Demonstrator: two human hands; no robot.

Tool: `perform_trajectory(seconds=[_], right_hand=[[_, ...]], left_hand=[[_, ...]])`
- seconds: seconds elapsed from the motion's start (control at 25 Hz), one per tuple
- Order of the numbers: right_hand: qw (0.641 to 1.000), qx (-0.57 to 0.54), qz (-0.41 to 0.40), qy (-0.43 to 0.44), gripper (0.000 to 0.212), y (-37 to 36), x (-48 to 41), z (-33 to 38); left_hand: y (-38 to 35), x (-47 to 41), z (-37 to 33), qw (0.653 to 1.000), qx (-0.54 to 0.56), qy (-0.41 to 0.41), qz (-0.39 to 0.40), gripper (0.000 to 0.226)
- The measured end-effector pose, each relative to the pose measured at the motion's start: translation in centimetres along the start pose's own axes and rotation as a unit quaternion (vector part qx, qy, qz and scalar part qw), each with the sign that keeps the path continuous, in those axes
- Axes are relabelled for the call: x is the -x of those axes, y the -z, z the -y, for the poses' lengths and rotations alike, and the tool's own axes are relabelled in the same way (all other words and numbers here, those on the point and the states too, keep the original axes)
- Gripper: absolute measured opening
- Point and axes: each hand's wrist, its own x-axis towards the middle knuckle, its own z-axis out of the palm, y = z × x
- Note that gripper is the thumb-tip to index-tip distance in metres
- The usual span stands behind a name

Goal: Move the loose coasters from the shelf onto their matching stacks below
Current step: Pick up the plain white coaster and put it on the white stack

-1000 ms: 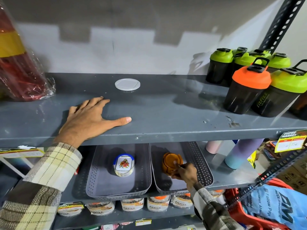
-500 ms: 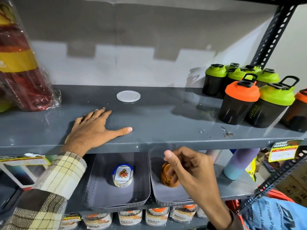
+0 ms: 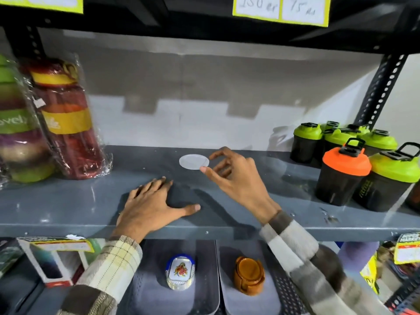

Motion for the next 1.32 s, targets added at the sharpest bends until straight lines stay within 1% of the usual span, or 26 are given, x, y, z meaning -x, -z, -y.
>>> perform_trajectory(seconds=[0.08,0.24,0.36,0.48,0.56,0.64,0.72,0.84,0.92,1.16,1.32], right_hand=[[0.999,0.028,0.025,-0.002,0.037,-1.9,-3.1,-1.8],[0.991,0.087,0.090,-0.043,0.061,-5.0,-7.7,-5.0],[0.980,0.134,0.128,-0.070,0.081,-6.7,-9.7,-5.8],[0.971,0.158,0.155,-0.087,0.098,-7.9,-11.0,-6.3],[0.966,0.166,0.177,-0.088,0.103,-8.1,-11.8,-6.6],[0.958,0.163,0.216,-0.091,0.101,-8.1,-12.6,-6.8],[0.956,0.151,0.232,-0.100,0.099,-8.2,-13.4,-6.9],[0.960,0.125,0.225,-0.109,0.105,-8.4,-13.6,-6.9],[0.964,0.115,0.219,-0.095,0.109,-8.0,-13.0,-6.5],[0.986,0.083,0.147,0.009,0.112,-3.7,-9.4,-1.4],[0.987,0.094,0.077,0.108,0.112,0.4,-5.8,3.4]], left_hand=[[-0.1,0.1,0.0,1.000,0.002,0.001,0.001,0.134],[-0.1,0.3,0.1,1.000,0.011,0.004,0.002,0.131],[-0.2,0.1,0.3,1.000,0.018,0.005,-0.006,0.131],[-0.4,0.1,0.4,1.000,0.020,0.004,-0.007,0.130],[-0.4,0.1,0.4,1.000,0.021,0.004,-0.010,0.129],[-0.4,0.0,0.4,1.000,0.027,0.006,-0.016,0.130],[-0.3,0.0,0.5,0.999,0.028,0.006,-0.022,0.128],[-0.4,-0.1,0.5,0.999,0.027,0.004,-0.027,0.125],[-0.3,-0.2,0.6,0.999,0.029,0.006,-0.023,0.126],[-0.2,-0.2,0.6,0.999,0.022,0.003,-0.027,0.128],[-0.2,-0.1,0.4,1.000,0.011,0.008,-0.023,0.128]])
